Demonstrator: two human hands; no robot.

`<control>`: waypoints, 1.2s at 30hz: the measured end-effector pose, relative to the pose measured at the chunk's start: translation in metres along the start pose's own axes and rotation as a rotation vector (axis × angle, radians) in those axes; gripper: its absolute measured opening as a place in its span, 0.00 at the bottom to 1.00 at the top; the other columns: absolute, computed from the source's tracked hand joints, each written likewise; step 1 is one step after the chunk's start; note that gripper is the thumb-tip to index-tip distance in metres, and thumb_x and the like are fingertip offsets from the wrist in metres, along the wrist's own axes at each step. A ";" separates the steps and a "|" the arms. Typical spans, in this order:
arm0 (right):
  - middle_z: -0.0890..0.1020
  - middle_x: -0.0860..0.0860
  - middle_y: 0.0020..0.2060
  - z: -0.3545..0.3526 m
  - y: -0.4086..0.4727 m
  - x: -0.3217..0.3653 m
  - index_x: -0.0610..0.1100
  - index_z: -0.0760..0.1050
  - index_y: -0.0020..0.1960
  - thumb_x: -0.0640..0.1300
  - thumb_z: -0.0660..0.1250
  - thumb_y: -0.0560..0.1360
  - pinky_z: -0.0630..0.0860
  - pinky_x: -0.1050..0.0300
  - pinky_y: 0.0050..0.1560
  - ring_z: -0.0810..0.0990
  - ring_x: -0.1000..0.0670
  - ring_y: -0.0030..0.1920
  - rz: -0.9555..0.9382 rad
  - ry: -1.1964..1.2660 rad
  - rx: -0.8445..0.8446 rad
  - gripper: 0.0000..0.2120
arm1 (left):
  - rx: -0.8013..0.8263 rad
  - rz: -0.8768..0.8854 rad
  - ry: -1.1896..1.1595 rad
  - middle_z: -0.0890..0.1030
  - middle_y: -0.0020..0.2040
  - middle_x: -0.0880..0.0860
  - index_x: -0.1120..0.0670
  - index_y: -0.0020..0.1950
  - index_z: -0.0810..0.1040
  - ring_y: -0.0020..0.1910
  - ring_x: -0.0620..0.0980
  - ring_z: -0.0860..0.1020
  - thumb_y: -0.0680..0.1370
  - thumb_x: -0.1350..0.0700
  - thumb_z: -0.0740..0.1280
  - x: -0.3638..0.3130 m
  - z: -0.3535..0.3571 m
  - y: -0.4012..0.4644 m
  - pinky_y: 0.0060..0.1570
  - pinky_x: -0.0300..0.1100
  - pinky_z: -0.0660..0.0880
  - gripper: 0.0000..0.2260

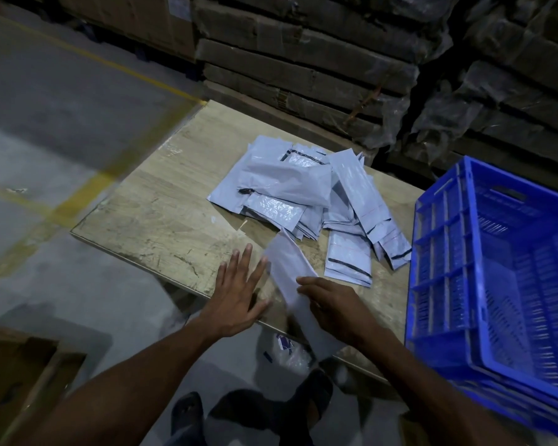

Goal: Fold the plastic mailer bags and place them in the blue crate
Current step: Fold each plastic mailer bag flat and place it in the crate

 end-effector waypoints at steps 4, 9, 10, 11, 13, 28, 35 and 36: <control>0.83 0.48 0.60 0.005 0.007 -0.019 0.43 0.83 0.55 0.31 0.76 0.63 0.82 0.45 0.45 0.83 0.38 0.55 -0.069 -0.294 0.052 0.21 | 0.096 -0.033 0.092 0.29 0.82 0.51 0.41 0.82 0.32 0.81 0.61 0.31 0.80 0.30 0.47 -0.001 0.005 0.003 0.79 0.65 0.39 0.37; 0.76 0.43 0.70 0.029 0.008 -0.038 0.46 0.77 0.64 0.45 0.74 0.70 0.71 0.32 0.65 0.75 0.35 0.68 0.166 -0.421 0.227 0.23 | 0.144 -0.038 0.162 0.28 0.82 0.51 0.40 0.81 0.30 0.80 0.63 0.30 0.80 0.30 0.45 -0.001 0.008 0.005 0.78 0.65 0.36 0.36; 0.73 0.42 0.72 0.037 0.008 -0.038 0.45 0.74 0.68 0.50 0.71 0.74 0.70 0.34 0.66 0.74 0.36 0.69 0.226 -0.409 0.269 0.24 | 0.148 -0.036 0.169 0.28 0.82 0.51 0.40 0.81 0.29 0.80 0.62 0.29 0.80 0.29 0.44 -0.002 0.008 0.006 0.78 0.65 0.36 0.36; 0.69 0.41 0.75 0.045 0.007 -0.038 0.44 0.70 0.72 0.53 0.67 0.77 0.67 0.36 0.69 0.71 0.37 0.71 0.275 -0.387 0.291 0.26 | 0.154 -0.032 0.167 0.28 0.81 0.51 0.40 0.81 0.28 0.80 0.61 0.28 0.79 0.29 0.43 -0.003 0.007 0.006 0.78 0.64 0.35 0.36; 0.59 0.41 0.80 0.057 0.007 -0.035 0.42 0.61 0.78 0.57 0.59 0.81 0.58 0.39 0.76 0.61 0.40 0.78 0.349 -0.301 0.355 0.31 | 0.141 -0.036 0.140 0.28 0.82 0.51 0.41 0.82 0.31 0.80 0.58 0.28 0.80 0.30 0.43 -0.005 0.005 0.005 0.77 0.62 0.33 0.36; 0.38 0.59 0.79 0.102 -0.018 0.010 0.52 0.39 0.82 0.64 0.34 0.81 0.33 0.45 0.77 0.33 0.56 0.79 0.481 -0.067 0.184 0.32 | 0.135 0.167 0.367 0.58 0.84 0.51 0.51 0.84 0.59 0.82 0.61 0.57 0.87 0.43 0.45 -0.024 0.022 0.016 0.77 0.58 0.59 0.27; 0.36 0.58 0.80 0.094 -0.055 -0.012 0.54 0.37 0.82 0.67 0.39 0.83 0.37 0.35 0.77 0.34 0.49 0.80 0.576 -0.237 0.219 0.33 | 0.151 0.136 0.394 0.58 0.84 0.52 0.50 0.84 0.59 0.82 0.66 0.56 0.86 0.40 0.46 -0.023 0.023 0.017 0.76 0.64 0.61 0.28; 0.36 0.57 0.80 0.091 -0.059 -0.014 0.56 0.36 0.81 0.68 0.38 0.82 0.37 0.35 0.76 0.34 0.48 0.80 0.590 -0.239 0.221 0.32 | 0.150 0.126 0.395 0.57 0.84 0.52 0.49 0.84 0.58 0.82 0.67 0.55 0.86 0.39 0.47 -0.021 0.024 0.016 0.76 0.65 0.61 0.28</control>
Point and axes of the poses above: each hand's wrist, its own y-axis towards the middle knuckle, its own z-axis out of the palm, x = y × z, the point moved 3 cm from there along y, towards the middle knuckle
